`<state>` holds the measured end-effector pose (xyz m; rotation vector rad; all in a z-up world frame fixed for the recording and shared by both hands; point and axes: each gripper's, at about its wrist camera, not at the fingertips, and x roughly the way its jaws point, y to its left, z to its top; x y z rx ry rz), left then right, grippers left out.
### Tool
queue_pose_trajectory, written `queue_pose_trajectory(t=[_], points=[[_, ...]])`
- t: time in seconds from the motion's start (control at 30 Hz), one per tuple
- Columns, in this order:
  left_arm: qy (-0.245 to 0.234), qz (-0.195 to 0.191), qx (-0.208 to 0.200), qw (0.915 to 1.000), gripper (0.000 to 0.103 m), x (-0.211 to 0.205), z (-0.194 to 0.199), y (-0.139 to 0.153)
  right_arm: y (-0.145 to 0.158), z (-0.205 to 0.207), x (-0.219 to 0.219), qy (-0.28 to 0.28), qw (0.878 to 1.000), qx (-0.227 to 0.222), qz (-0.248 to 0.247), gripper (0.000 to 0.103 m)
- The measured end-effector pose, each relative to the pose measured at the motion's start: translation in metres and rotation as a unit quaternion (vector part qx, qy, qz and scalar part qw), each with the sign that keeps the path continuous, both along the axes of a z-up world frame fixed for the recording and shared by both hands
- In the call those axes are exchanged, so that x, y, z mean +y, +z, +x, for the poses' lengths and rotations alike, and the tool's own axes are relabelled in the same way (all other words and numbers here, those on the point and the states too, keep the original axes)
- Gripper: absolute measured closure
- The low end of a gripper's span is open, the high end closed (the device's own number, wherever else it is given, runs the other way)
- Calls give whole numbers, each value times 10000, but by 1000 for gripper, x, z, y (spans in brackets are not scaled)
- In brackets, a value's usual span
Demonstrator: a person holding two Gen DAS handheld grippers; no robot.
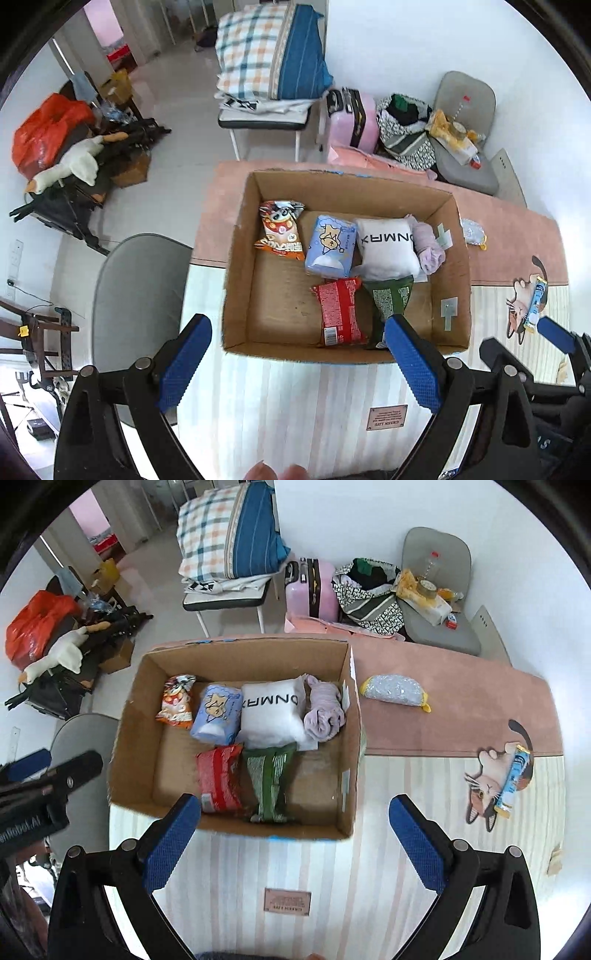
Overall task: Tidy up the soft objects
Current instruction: 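Place panda bag and grey plush into the box, opening both tools, then grasp the silver scrubber with left tool while right tool grasps blue Nestle tube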
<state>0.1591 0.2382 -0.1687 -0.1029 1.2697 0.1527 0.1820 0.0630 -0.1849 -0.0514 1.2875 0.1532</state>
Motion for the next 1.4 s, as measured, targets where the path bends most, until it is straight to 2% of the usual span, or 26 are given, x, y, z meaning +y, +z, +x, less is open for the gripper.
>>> queue_pose_trajectory(t=[0.03, 0.23, 0.4, 0.57, 0.7, 0.77, 0.83, 0.93, 0.97, 1.0, 1.1, 1.13, 1.23, 1.33, 1.4], points=[[23, -52, -23, 10000, 1, 0, -5, 5, 5, -7, -1, 10, 10000, -14, 24, 0], [49, -137, -60, 9999, 0, -6, -24, 20, 28, -36, -10, 96, 9996, -126, 222, 0], [0, -109, -162, 9998, 0, -24, -30, 32, 35, -42, -19, 147, 9988, -110, 446, 0], [-435, 466, -248, 9977, 0, -65, -10, 34, 32, -31, -53, -169, 9973, -49, 708, 0], [-1137, 877, -243, 9893, 0, -126, 29, 18, 18, -14, -106, -705, 9949, 81, 712, 0], [-1566, 1082, -245, 9814, 0, -161, 51, 5, 7, -4, -147, -1075, 9920, 164, 634, 0], [-2204, 1311, -86, 9665, 0, -207, 83, -16, -8, 9, -193, -1460, 9877, 291, 477, 0], [-3030, 1591, 356, 9389, 0, -272, 132, -60, -31, 26, -253, -1852, 9808, 535, 298, 0], [-3169, 1698, 496, 9318, 0, -286, 145, -74, -41, 33, -273, -1972, 9780, 643, 239, 0], [-3376, 1899, 699, 9193, 0, -305, 162, -94, -51, 40, -294, -2099, 9747, 735, 201, 0], [-3726, 2247, 1126, 8933, 0, -345, 197, -147, -78, 57, -349, -2503, 9630, 981, 171, 0], [-3782, 2288, 1191, 8891, 0, -352, 204, -157, -89, 64, -369, -2658, 9580, 1058, 183, 0], [-4083, 2501, 1643, 8624, 0, -371, 220, -210, -118, 80, -410, -2991, 9448, 1312, 249, 0], [-4236, 2565, 1954, 8465, 0, -378, 233, -241, -150, 89, -447, -3280, 9301, 1615, 354, 0], [-4349, 2646, 2085, 8351, 0, -382, 239, -260, -166, 94, -460, -3385, 9243, 1721, 377, 0]])
